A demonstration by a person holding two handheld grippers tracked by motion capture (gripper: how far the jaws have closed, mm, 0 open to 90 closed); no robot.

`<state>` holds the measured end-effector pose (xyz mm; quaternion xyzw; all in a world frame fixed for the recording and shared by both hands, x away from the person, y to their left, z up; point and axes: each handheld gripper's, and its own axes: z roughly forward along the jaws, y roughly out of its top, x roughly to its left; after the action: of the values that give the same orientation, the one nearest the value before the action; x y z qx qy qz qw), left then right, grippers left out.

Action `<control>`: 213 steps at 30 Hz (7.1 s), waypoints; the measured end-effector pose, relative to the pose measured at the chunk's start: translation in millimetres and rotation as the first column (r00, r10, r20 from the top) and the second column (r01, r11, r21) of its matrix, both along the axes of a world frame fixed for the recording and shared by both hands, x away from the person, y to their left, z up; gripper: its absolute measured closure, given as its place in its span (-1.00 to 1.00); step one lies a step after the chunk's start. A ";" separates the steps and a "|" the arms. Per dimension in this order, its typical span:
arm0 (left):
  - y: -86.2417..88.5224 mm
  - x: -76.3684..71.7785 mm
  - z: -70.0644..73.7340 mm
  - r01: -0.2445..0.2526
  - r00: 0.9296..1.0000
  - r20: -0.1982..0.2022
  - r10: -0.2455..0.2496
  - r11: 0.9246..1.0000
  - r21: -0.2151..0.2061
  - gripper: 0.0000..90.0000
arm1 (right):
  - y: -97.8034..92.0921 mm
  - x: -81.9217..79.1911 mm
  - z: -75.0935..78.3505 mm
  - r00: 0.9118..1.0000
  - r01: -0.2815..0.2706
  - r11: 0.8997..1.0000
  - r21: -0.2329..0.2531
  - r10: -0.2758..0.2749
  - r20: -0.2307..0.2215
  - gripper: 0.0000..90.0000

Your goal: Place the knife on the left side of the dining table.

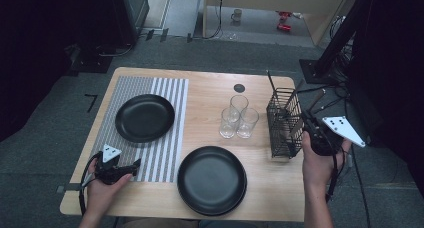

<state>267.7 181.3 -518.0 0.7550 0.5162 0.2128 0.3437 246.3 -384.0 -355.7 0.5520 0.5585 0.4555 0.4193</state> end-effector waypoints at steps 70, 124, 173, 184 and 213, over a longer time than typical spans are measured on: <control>-9.9 -8.4 25.0 0.035 0.996 0.089 -0.026 0.994 -0.103 -0.68 | 104.1 -12.5 9.2 0.937 -0.349 0.936 0.053 0.346 0.055 0.86; -170.6 -3.3 78.0 0.397 0.900 0.236 -0.366 0.912 -0.099 -0.67 | 139.7 -27.2 -3.0 0.882 -0.470 0.882 0.037 0.469 0.032 0.86; -216.0 -24.1 68.2 0.365 0.734 0.543 -0.408 0.911 0.191 0.64 | 167.9 -34.3 -19.4 0.820 -0.571 0.814 0.107 0.573 0.021 0.83; -202.5 -30.2 63.4 0.516 0.725 0.526 -0.444 0.856 0.013 1.00 | 164.5 -29.4 -18.8 0.779 -0.623 0.766 0.157 0.625 0.038 0.76; -156.9 -14.0 92.2 0.593 0.779 0.437 -0.449 0.754 -0.282 0.14 | 182.1 -22.6 -28.4 0.819 -0.574 0.816 0.066 0.570 0.063 0.80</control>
<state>253.7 24.4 -425.8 0.7329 0.2455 0.1230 0.6225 223.7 -201.9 -384.1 0.3664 0.6707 0.5940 0.2513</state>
